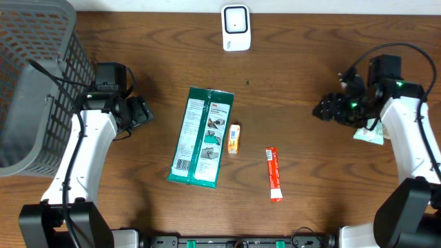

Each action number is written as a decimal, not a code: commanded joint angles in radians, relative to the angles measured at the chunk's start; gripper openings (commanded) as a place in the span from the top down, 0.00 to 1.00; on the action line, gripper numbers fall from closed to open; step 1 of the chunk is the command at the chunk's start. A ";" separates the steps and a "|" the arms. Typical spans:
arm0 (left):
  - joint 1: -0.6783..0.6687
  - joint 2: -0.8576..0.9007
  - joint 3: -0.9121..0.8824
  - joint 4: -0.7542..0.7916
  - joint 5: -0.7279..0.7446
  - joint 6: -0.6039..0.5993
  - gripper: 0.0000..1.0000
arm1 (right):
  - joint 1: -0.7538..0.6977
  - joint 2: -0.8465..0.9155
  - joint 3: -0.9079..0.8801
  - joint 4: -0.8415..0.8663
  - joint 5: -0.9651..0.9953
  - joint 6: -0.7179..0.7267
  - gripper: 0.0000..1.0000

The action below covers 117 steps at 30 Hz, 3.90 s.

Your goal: Scan the item barcode

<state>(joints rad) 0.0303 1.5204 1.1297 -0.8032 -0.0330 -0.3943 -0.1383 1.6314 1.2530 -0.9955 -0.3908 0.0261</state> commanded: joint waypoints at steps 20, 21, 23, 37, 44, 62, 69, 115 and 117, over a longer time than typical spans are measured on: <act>0.003 -0.003 0.005 0.000 -0.016 0.004 0.11 | 0.640 -0.002 -0.326 0.047 0.379 0.425 0.50; 0.003 -0.003 0.005 0.000 -0.016 0.004 0.11 | 0.658 -0.002 -0.338 0.060 0.379 0.434 0.51; 0.003 -0.003 0.005 0.000 -0.016 0.004 0.11 | 0.693 -0.002 -0.367 0.093 0.378 0.460 0.54; 0.003 -0.003 0.005 0.000 -0.016 0.005 0.11 | 0.753 -0.002 -0.457 0.270 0.580 0.475 0.76; 0.003 -0.003 0.005 0.000 -0.016 0.004 0.11 | 0.753 -0.002 -0.457 0.412 0.649 0.474 0.87; 0.003 -0.003 0.005 0.000 -0.016 0.004 0.11 | 0.529 -0.026 -0.216 0.248 0.352 0.315 0.38; 0.003 -0.003 0.005 0.000 -0.016 0.005 0.11 | 0.405 -0.026 -0.197 0.108 0.200 0.253 0.41; 0.003 -0.003 0.005 0.000 -0.016 0.005 0.11 | 0.478 -0.056 -0.428 0.314 0.198 0.362 0.66; 0.003 -0.003 0.005 0.000 -0.016 0.004 0.11 | 0.478 -0.067 -0.425 0.309 0.197 0.362 0.66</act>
<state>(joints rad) 0.0303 1.5204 1.1297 -0.8036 -0.0330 -0.3923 0.3325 1.5978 0.7990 -0.6830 -0.2035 0.3794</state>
